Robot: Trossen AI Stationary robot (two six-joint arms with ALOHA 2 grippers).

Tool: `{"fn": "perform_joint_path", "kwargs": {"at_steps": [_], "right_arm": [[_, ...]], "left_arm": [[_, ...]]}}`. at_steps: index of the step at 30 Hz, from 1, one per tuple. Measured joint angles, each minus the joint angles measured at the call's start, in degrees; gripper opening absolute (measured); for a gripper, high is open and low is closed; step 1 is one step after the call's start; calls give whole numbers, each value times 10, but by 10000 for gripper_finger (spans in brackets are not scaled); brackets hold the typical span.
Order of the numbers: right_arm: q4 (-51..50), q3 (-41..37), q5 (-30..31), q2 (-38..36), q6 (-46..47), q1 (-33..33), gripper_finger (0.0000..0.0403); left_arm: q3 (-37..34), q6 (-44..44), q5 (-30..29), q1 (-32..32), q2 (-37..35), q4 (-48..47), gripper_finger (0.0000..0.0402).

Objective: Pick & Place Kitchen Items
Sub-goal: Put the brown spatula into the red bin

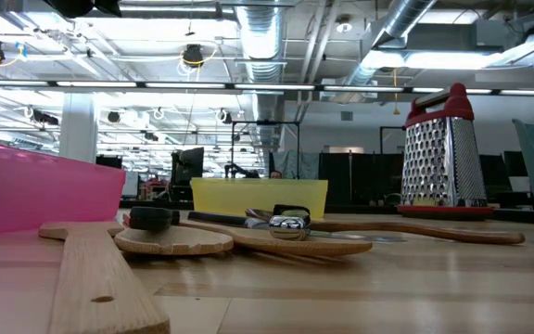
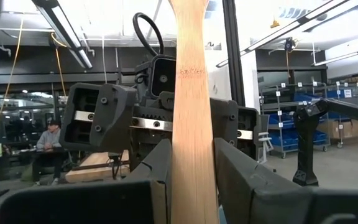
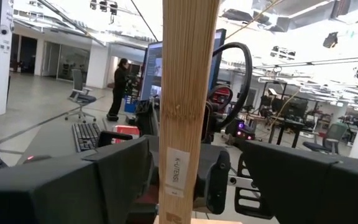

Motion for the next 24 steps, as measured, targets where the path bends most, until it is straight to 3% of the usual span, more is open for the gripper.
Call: {"fn": "perform_joint_path", "kwargs": {"at_steps": [13, 24], "right_arm": [[-11, 0, -51, 0, -26, -16, 287], [-10, 0, -149, 0, -12, -25, 286]], "left_arm": [[0, -70, 28, 0, 0, 0, 66], [0, -118, 42, 0, 0, -3, 66]]}}
